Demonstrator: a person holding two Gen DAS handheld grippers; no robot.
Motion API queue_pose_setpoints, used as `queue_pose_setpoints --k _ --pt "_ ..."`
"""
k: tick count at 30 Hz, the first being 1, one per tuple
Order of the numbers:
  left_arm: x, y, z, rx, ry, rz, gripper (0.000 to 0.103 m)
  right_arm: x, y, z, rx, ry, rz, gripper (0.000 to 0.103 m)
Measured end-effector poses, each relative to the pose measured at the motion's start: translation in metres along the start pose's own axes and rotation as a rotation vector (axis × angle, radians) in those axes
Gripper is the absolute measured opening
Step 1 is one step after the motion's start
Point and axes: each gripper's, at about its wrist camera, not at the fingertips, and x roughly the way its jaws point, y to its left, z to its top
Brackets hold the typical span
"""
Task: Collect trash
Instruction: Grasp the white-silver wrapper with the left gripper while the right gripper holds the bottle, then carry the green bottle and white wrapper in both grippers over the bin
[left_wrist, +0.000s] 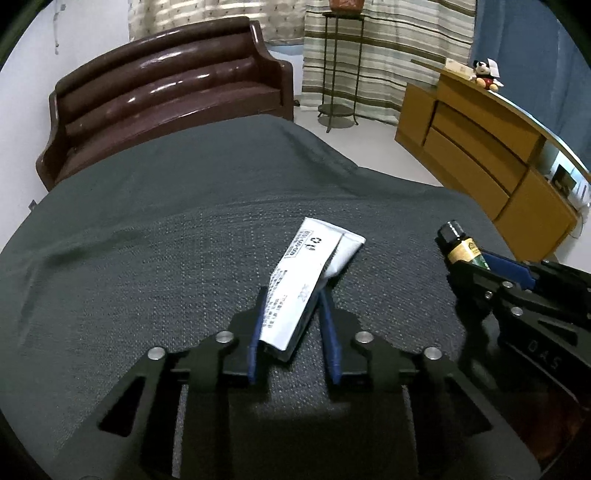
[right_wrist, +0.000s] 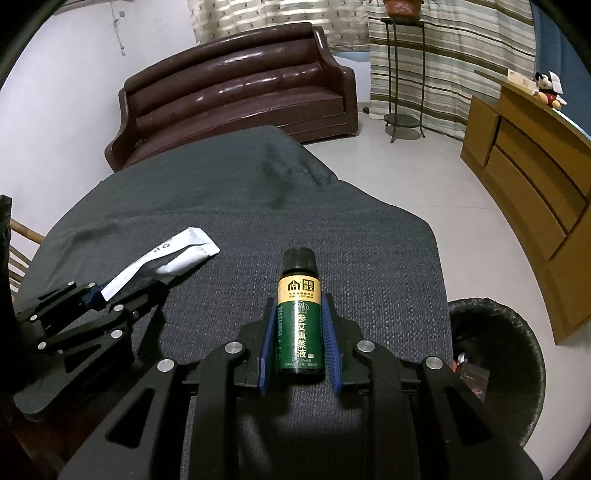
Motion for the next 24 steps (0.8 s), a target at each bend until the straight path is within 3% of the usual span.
queue_pose_setpoints --k 7,24 --pt "-0.014 0.000 -0.009 -0.017 -0.014 -0.005 0.017 -0.006 0.003 -0.006 -0.006 -0.005 -0.002 0.025" --pt "-0.072 -0.023 -0.040 -0.043 -0.088 0.006 0.016 -0.046 0.002 -0.042 -0.009 -0.037 0.001 0.025"
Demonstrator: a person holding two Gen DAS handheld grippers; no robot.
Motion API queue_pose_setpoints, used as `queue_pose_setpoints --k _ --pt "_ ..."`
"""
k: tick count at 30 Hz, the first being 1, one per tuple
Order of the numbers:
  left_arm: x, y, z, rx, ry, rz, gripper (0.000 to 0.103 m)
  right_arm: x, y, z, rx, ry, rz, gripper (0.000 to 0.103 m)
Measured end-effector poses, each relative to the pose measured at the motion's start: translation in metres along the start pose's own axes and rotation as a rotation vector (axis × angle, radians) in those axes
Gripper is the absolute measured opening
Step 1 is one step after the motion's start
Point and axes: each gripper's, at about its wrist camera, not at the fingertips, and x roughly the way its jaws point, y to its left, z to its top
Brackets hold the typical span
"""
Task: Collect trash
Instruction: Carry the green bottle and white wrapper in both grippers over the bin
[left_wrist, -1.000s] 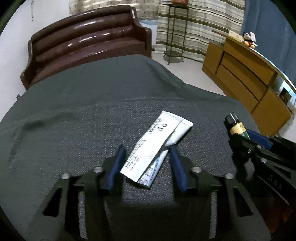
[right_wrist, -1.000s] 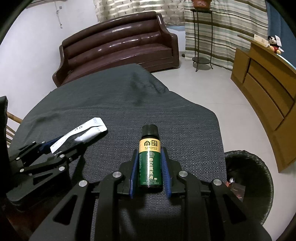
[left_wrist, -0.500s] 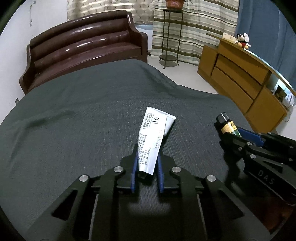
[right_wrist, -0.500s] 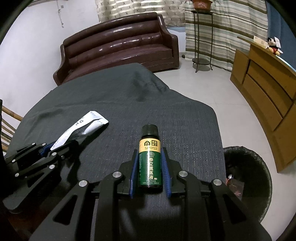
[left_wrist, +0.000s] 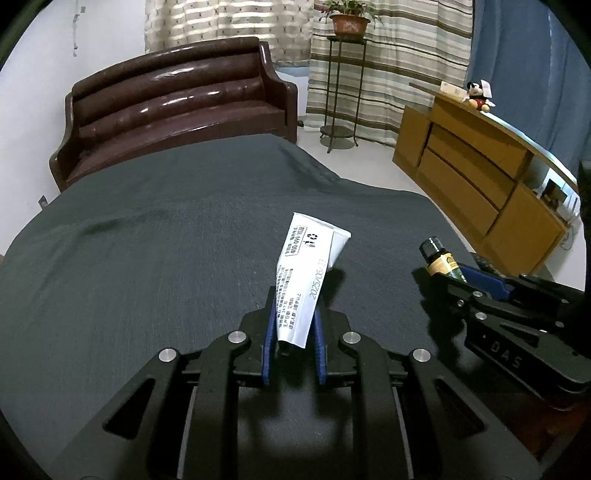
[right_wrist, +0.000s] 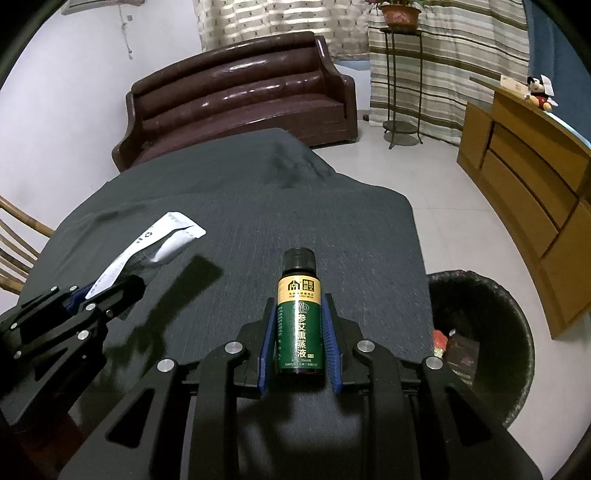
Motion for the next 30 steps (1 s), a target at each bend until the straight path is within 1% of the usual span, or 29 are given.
queue_pose_setpoints --k 8,14,20,26,30 --pt "-0.017 -0.018 -0.011 -0.013 -0.020 -0.003 0.016 -0.020 -0.009 -0.014 0.008 -0.020 -0.007 0.025" --pt "-0.024 -0.036 -0.014 -0.010 -0.038 -0.014 0.016 -0.035 -0.024 -0.020 0.007 -0.044 -0.033 0.025" --pt "-0.025 -0.066 -0.013 0.022 -0.051 -0.043 0.016 -0.047 -0.057 -0.022 0.043 -0.069 -0.080 0.025" --pt "-0.012 -0.103 -0.008 0.061 -0.037 -0.090 0.016 -0.055 -0.095 -0.025 0.090 -0.083 -0.148 0.025" --pt "-0.005 -0.127 -0.006 0.091 -0.037 -0.114 0.016 -0.053 -0.115 -0.023 0.124 -0.083 -0.174 0.025"
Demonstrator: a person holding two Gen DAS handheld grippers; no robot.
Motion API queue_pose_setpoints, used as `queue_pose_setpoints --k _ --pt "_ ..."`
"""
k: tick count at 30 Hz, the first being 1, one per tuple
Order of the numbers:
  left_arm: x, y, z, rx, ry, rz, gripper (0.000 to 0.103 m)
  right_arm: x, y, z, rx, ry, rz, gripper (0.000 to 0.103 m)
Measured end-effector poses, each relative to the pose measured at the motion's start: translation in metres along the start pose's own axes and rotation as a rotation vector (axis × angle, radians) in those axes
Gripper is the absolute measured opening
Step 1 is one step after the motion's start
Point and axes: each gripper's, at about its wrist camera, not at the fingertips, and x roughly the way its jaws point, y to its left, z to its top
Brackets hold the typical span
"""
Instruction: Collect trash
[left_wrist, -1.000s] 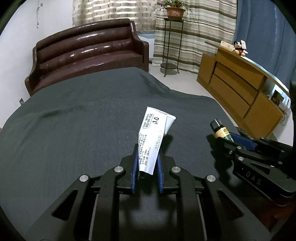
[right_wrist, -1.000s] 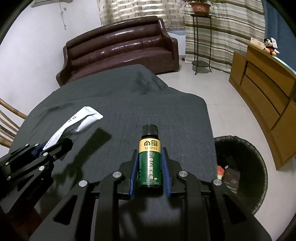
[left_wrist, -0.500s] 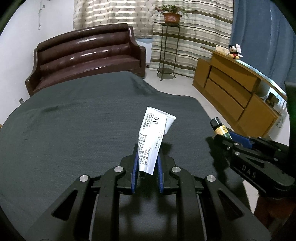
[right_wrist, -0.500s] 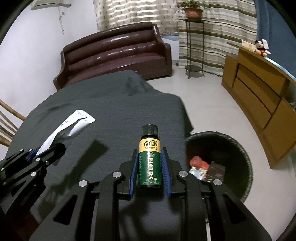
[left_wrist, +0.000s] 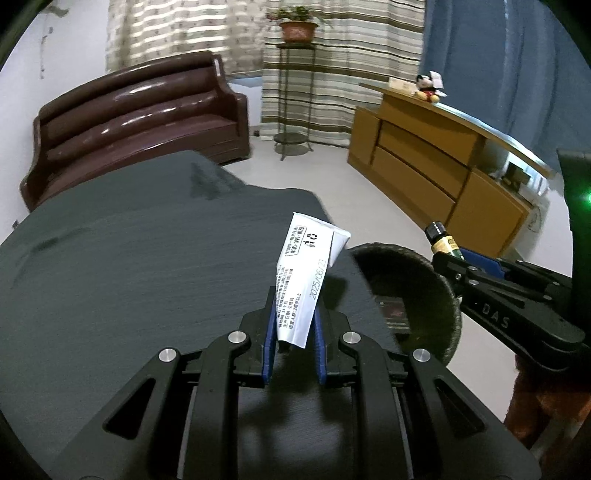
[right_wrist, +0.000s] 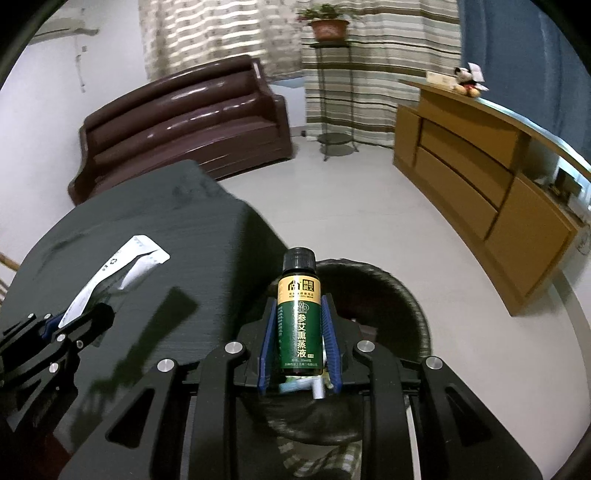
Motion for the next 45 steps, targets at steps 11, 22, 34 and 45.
queue_pose_setpoints --k 11,22,34,45 --pt "0.030 -0.047 0.006 0.067 0.008 -0.036 0.017 0.009 -0.028 -0.004 0.050 0.000 -0.048 0.025" --pt "0.051 -0.060 0.010 0.094 0.033 -0.029 0.025 0.025 -0.048 -0.004 0.094 0.025 -0.065 0.027" --pt "0.050 -0.062 0.011 0.098 0.019 -0.018 0.053 0.020 -0.051 -0.007 0.102 0.008 -0.091 0.041" --pt "0.031 -0.053 0.007 0.071 -0.008 -0.002 0.067 0.002 -0.046 -0.008 0.095 -0.021 -0.102 0.053"
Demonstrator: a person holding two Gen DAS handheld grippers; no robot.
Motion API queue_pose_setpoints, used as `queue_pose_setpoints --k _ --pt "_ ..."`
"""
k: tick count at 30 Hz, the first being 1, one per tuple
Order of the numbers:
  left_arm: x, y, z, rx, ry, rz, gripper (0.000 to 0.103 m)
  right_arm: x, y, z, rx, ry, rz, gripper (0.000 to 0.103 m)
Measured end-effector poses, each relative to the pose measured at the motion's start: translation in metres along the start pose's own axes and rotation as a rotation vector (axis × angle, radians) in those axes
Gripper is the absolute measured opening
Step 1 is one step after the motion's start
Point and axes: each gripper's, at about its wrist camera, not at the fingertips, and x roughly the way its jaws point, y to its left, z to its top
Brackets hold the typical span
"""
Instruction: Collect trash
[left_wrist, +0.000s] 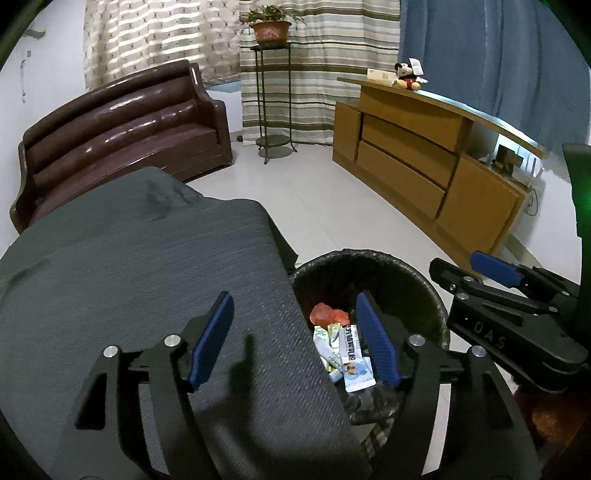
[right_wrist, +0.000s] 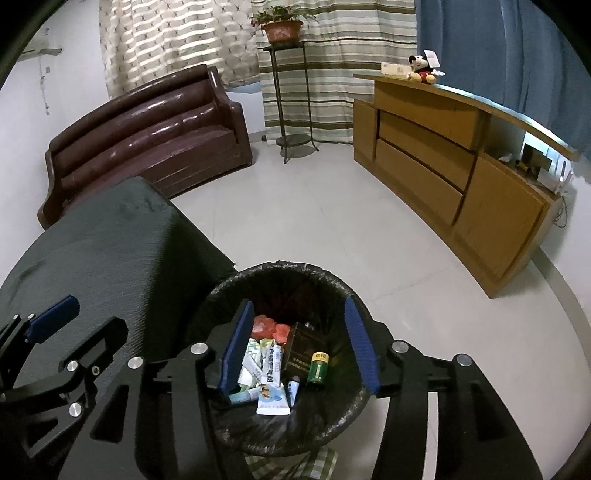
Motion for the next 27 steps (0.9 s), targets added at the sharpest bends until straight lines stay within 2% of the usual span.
queue_pose_setpoints --k 10,27 --pt "-0.033 0.016 -0.009 -0.037 -0.044 0.044 0.079 -0.030 0.011 -0.004 -0.018 -0.051 0.002 0.061" --pt "-0.085 0.035 -0.021 -0.066 -0.117 0.091 0.085 -0.071 0.032 -0.019 -0.074 -0.130 -0.012 0.075"
